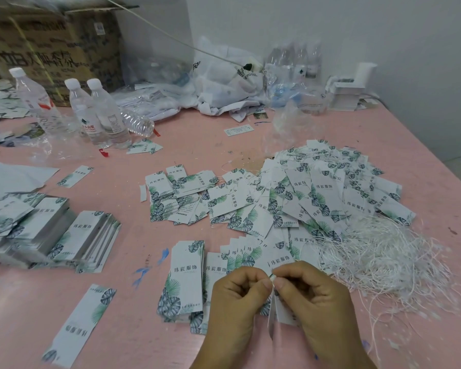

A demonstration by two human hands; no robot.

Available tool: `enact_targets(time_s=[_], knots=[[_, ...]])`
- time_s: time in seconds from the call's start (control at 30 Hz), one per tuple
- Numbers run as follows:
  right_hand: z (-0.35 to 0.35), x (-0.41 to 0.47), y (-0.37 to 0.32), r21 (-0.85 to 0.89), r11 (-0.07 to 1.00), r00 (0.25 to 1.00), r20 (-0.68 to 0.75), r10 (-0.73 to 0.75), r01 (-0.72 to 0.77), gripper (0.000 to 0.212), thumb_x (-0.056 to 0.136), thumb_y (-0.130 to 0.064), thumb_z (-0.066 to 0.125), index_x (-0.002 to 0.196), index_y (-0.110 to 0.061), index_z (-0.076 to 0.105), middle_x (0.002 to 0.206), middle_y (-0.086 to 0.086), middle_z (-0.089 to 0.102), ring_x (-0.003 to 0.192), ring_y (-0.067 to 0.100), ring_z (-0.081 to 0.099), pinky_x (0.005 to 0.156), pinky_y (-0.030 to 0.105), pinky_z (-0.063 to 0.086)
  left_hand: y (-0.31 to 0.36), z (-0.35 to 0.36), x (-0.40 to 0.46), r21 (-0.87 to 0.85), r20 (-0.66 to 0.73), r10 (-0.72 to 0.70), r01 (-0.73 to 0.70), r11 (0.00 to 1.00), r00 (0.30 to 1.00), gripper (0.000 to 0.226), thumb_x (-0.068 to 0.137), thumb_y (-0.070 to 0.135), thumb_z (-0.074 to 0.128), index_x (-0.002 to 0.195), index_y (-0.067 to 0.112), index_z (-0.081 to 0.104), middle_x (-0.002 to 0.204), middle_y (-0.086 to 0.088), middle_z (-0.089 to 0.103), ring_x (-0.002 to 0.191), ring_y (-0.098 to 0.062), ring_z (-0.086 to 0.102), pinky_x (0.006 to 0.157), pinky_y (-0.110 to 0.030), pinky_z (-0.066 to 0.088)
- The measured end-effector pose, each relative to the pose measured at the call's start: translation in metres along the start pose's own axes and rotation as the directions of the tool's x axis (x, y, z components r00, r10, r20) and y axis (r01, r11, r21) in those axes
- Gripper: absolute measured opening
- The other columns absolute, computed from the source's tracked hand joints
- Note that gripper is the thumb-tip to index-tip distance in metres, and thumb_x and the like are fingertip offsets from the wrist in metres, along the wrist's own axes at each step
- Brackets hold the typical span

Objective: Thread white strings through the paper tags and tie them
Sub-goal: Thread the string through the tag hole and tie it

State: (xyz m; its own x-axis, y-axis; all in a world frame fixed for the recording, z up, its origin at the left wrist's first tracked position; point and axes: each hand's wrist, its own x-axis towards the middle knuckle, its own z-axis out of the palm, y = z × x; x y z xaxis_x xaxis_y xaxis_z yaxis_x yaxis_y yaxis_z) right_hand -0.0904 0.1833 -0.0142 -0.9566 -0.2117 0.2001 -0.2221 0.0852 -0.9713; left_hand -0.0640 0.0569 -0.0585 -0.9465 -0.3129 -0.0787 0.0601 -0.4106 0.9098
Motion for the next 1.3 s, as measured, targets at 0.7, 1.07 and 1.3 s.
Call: enact_targets(time_s=[0.7,1.07,1.3], knots=[[-0.009,0.008,0.001,0.195,0.972,0.983,0.148,0.105,-0.133,0.025,0.077,-0.013,0.065,0.095,-0.026,0.076,0.076,0.004,0.069,0.063,0.015,0.06,0.061,0.026,0.051,0.002,-0.002,-0.001,-0.006,0.046,0.018,-0.018,1.0,0.999,0.043,0.059,0.048,0.09,0.077,0.014,0.073,0.059,-0.005,0.059,0.052,-0.014,0.046,0.052,-0.024,0.041],[-0.018,0.014,0.01,-0.118,0.971,0.812,0.533,0.237,-0.206,0.052,0.077,-0.018,0.068,0.12,-0.044,0.058,0.124,-0.012,0.066,0.114,0.008,0.062,0.1,0.035,0.049,0.025,-0.001,0.001,-0.496,0.225,-0.124,0.223,0.839,0.966,0.033,0.063,0.028,0.092,0.076,0.012,0.067,0.076,-0.007,0.059,0.065,-0.015,0.056,0.065,-0.028,0.049],[-0.025,0.015,0.009,-0.241,0.937,0.692,0.632,0.349,-0.253,0.026,0.082,-0.029,0.07,0.107,-0.022,0.068,0.106,0.008,0.072,0.1,0.02,0.068,0.093,0.051,0.048,0.026,-0.008,0.011,-0.596,0.132,-0.101,0.16,0.787,0.986,0.036,0.055,0.027,0.098,0.075,0.018,0.068,0.078,-0.002,0.062,0.067,-0.013,0.06,0.061,-0.027,0.053]])
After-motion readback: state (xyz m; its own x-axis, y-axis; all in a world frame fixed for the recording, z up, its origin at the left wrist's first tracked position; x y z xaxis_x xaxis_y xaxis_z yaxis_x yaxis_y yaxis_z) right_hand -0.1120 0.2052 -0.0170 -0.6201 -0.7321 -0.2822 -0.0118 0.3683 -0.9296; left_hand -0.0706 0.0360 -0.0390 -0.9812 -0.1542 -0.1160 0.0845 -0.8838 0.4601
